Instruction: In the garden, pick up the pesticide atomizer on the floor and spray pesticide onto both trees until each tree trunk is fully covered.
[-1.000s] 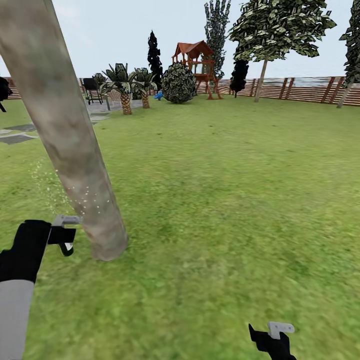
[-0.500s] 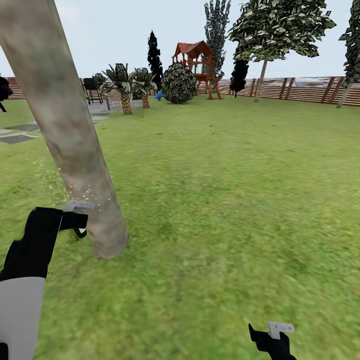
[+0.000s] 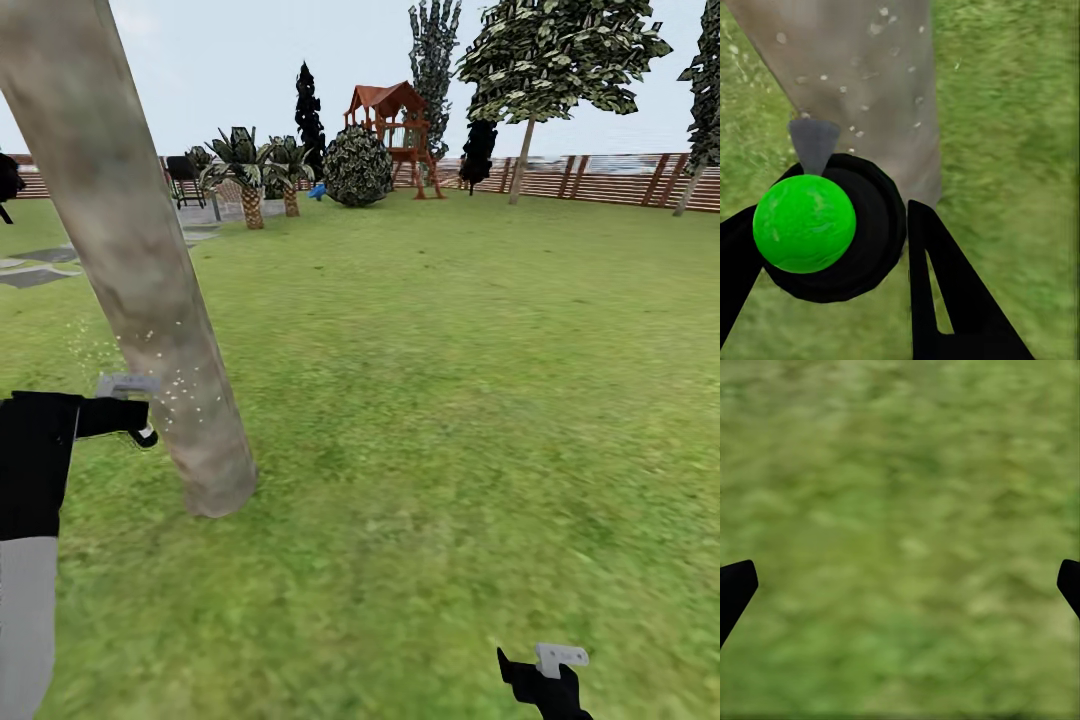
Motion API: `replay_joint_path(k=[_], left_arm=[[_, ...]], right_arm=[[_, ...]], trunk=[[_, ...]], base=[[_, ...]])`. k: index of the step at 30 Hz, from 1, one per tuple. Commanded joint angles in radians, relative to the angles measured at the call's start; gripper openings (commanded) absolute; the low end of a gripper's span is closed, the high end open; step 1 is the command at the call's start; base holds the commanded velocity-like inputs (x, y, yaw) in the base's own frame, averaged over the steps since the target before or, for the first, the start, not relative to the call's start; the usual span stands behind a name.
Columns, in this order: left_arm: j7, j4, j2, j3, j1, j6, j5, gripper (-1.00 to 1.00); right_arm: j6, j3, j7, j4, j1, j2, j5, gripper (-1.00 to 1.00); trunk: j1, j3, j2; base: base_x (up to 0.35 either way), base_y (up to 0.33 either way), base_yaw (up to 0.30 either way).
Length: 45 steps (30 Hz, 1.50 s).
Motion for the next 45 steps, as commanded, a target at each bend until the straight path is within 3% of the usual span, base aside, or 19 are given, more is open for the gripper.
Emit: replay_joint_path(k=[1, 5, 7, 10, 15, 16, 18, 25, 26, 31, 33, 35, 36, 37, 40, 41, 45], left_arm=[[-0.001, -0.002, -0.002, 0.0, -0.022, 0.0, -0.002, -1.0], [-0.002, 0.001, 0.005, 0.006, -0.048, 0.001, -0.002, -1.0], [-0.002, 0.008, 0.05, 0.01, -0.049, 0.001, -0.003, -1.0], [-0.002, 0.011, 0.07, 0.01, -0.049, 0.001, -0.004, -1.0], [-0.004, 0.008, 0.054, -0.029, -0.043, 0.001, -0.001, -1.0], [-0.006, 0.005, 0.039, -0.064, -0.042, 0.001, 0.001, -1.0], [-0.008, 0.004, 0.017, -0.082, -0.042, 0.001, 0.001, -1.0], [-0.007, 0.015, 0.035, -0.074, -0.028, -0.002, -0.003, -1.0], [-0.005, 0.045, 0.037, -0.067, 0.004, -0.006, -0.004, -1.0], [0.002, 0.093, 0.034, 0.036, 0.114, -0.023, -0.008, -1.0], [0.003, 0.093, 0.025, 0.049, 0.156, -0.033, -0.006, -1.0], [0.006, 0.095, -0.008, 0.056, 0.192, -0.077, -0.007, -1.0], [0.057, 0.163, -0.075, 0.136, 0.224, -0.19, -0.005, -1.0], [0.075, 0.208, -0.095, 0.169, 0.231, -0.244, -0.005, -1.0], [0.102, 0.288, -0.111, 0.277, 0.246, -0.356, 0.006, -1.0], [0.118, 0.404, -0.122, 0.354, 0.26, -0.432, 0.011, -1.0], [0.3, 0.446, -0.15, 0.356, 0.27, -0.463, 0.012, -1.0]], right_arm=[[0.0, 0.0, 0.0, 0.0, 0.0, 0.0, 0.0, 1.0], [0.0, 0.0, 0.0, 0.0, 0.0, 0.0, 0.0, 1.0], [0.0, 0.0, 0.0, 0.0, 0.0, 0.0, 0.0, 1.0], [0.0, 0.0, 0.0, 0.0, 0.0, 0.0, 0.0, 1.0], [0.0, 0.0, 0.0, 0.0, 0.0, 0.0, 0.0, 1.0], [0.0, 0.0, 0.0, 0.0, 0.0, 0.0, 0.0, 1.0], [0.0, 0.0, 0.0, 0.0, 0.0, 0.0, 0.0, 1.0], [0.0, 0.0, 0.0, 0.0, 0.0, 0.0, 0.0, 1.0], [0.0, 0.0, 0.0, 0.0, 0.0, 0.0, 0.0, 1.0], [0.0, 0.0, 0.0, 0.0, 0.0, 0.001, 0.001, 1.0], [0.0, 0.0, 0.0, 0.0, 0.0, 0.001, 0.002, 1.0], [-0.001, 0.0, 0.0, 0.0, 0.0, 0.002, 0.002, 1.0], [0.0, 0.0, 0.0, 0.0, 0.0, 0.002, 0.004, 1.0], [0.0, 0.0, 0.0, 0.0, 0.001, 0.003, 0.004, 1.0], [0.0, 0.0, 0.0, 0.0, 0.001, 0.003, 0.005, 1.0], [0.0, 0.001, 0.0, 0.0, 0.008, 0.003, 0.005, 1.0], [0.001, 0.002, 0.004, 0.0, 0.012, 0.003, 0.015, 1.0]], trunk=[[0.0, 0.0, 0.0], [0.0, 0.0, 0.0], [0.0, 0.0, 0.0], [0.0, 0.0, 0.0], [0.0, 0.0, 0.0], [0.0, 0.0, 0.0], [0.0, 0.0, 0.0], [0.0, 0.0, 0.0], [0.0, 0.0, 0.0], [0.0, 0.0, 0.0], [0.0, 0.0, 0.0], [0.0, 0.0, 0.0], [0.0, 0.0, 0.0], [0.0, 0.0, 0.0], [0.0, 0.0, 0.0], [0.0, 0.0, 0.0], [0.0, 0.0, 0.0]], base=[[0.0, 0.0, 0.0], [0.0, 0.0, 0.0], [0.0, 0.0, 0.0], [0.0, 0.0, 0.0], [0.0, 0.0, 0.0], [0.0, 0.0, 0.0], [0.0, 0.0, 0.0], [0.0, 0.0, 0.0], [0.0, 0.0, 0.0], [0.0, 0.0, 0.0], [0.0, 0.0, 0.0], [0.0, 0.0, 0.0], [0.0, 0.0, 0.0], [0.0, 0.0, 0.0], [0.0, 0.0, 0.0], [0.0, 0.0, 0.0], [0.0, 0.0, 0.0]])
